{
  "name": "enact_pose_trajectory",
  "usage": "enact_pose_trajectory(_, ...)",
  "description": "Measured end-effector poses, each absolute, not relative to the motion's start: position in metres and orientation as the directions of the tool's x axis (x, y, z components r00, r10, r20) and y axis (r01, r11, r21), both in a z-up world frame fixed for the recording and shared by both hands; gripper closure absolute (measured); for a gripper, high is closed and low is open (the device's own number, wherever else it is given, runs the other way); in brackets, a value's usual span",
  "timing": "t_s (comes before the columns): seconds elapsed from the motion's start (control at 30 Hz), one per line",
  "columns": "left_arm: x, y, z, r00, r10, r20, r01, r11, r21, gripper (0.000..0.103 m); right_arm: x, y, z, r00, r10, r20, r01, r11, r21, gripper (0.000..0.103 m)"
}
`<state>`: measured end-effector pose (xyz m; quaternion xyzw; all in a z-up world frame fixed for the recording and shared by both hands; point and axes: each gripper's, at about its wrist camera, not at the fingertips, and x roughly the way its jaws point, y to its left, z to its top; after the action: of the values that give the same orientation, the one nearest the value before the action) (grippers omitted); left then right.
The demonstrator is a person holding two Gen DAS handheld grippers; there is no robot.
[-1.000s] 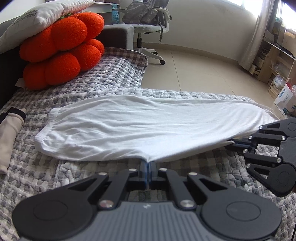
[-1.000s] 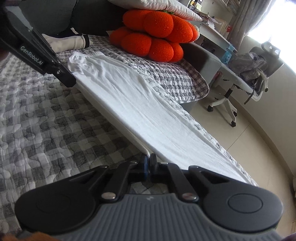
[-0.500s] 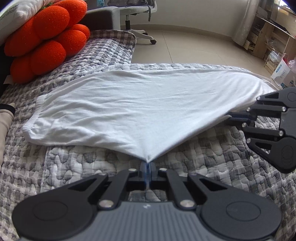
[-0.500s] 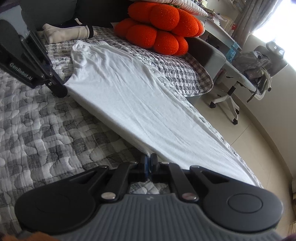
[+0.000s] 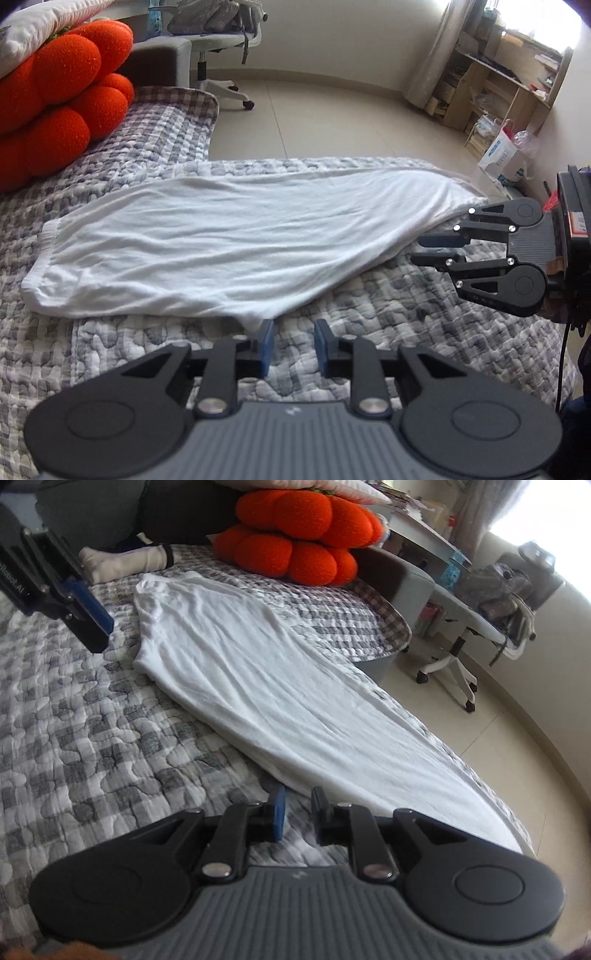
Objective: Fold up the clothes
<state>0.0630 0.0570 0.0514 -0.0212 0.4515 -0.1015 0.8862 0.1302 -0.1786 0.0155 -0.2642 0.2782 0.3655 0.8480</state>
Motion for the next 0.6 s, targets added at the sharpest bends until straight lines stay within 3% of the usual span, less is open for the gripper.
enact_pose_trajectory(0.37,0.085,0.054,0.036,0.609,-0.189,-0.77,0.085,0.981,-0.174,0.076,0.168,-0.213,0.016,0.663,0.393,-0.637,-0.596,0.792,-0.133,0.076)
enact_pose_trajectory(0.6,0.083,0.048,0.018,0.541,-0.15,-0.828,0.109,0.988,-0.108,0.076,0.191,-0.23,0.008,0.686,0.337,-0.645,-0.501,0.861,-0.083,0.076)
